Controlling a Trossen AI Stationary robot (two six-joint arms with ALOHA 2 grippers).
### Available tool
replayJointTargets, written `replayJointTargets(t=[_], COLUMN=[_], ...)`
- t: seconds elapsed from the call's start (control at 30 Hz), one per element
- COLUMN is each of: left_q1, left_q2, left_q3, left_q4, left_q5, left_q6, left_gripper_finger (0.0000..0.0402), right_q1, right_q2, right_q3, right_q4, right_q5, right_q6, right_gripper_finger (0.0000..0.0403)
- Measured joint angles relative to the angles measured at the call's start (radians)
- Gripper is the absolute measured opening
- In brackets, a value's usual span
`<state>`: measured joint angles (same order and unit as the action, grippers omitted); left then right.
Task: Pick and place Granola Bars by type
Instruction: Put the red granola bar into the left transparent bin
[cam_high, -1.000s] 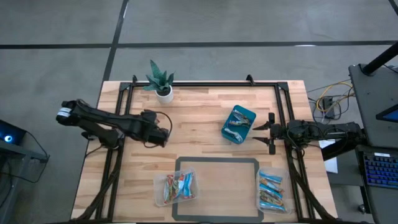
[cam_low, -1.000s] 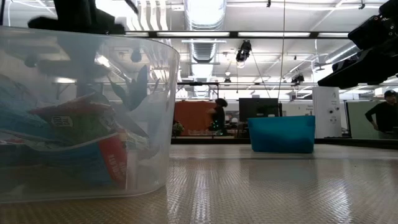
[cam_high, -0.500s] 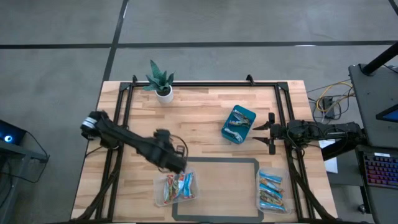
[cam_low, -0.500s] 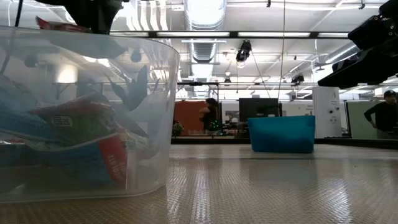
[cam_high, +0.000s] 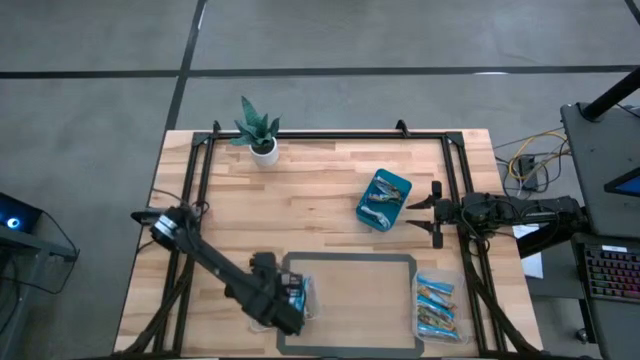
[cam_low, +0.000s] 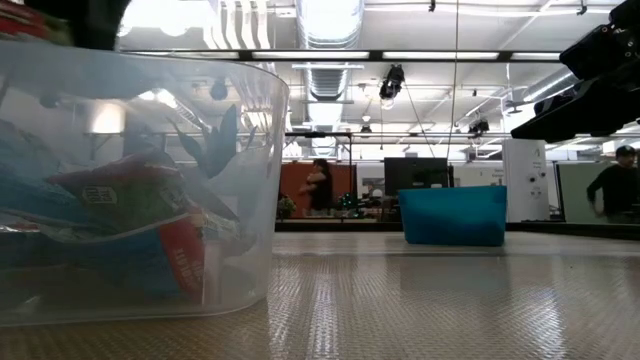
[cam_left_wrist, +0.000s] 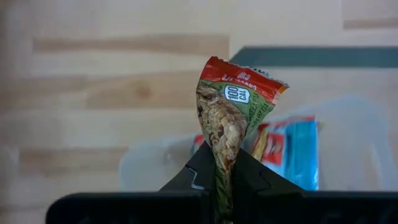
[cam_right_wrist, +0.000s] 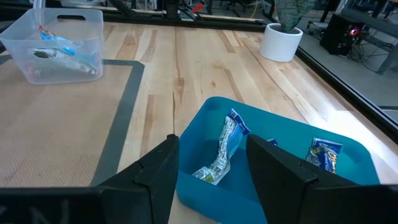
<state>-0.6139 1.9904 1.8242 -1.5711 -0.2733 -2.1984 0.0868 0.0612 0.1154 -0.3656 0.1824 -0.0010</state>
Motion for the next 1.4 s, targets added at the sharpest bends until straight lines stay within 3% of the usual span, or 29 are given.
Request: replayJointTargets(t=[0.27,1.2,1.4], left_q1=[-0.072,-0.073,-0.072], left_q2=[0.055,0.262,0.261], left_q3=[0.016,0.003,0.003], left_q4=[0.000,0.087,0.087], left_q5=[0.033,0.086,0.080], left_q6=[-0.164,-0.188,-0.194], left_gripper_finger=[0.0002,0.0002,0.0028], right_q1=[0.000,0.000,0.000], right_q2=[0.000,0.000,0.000], right_q3=[0.000,0.000,0.000], right_q4=[0.000,0.000,0.000], right_q5=[0.000,0.000,0.000], right_q6=[0.000,0.000,0.000], right_gripper_finger=[0.0176,0.0176,0.0176])
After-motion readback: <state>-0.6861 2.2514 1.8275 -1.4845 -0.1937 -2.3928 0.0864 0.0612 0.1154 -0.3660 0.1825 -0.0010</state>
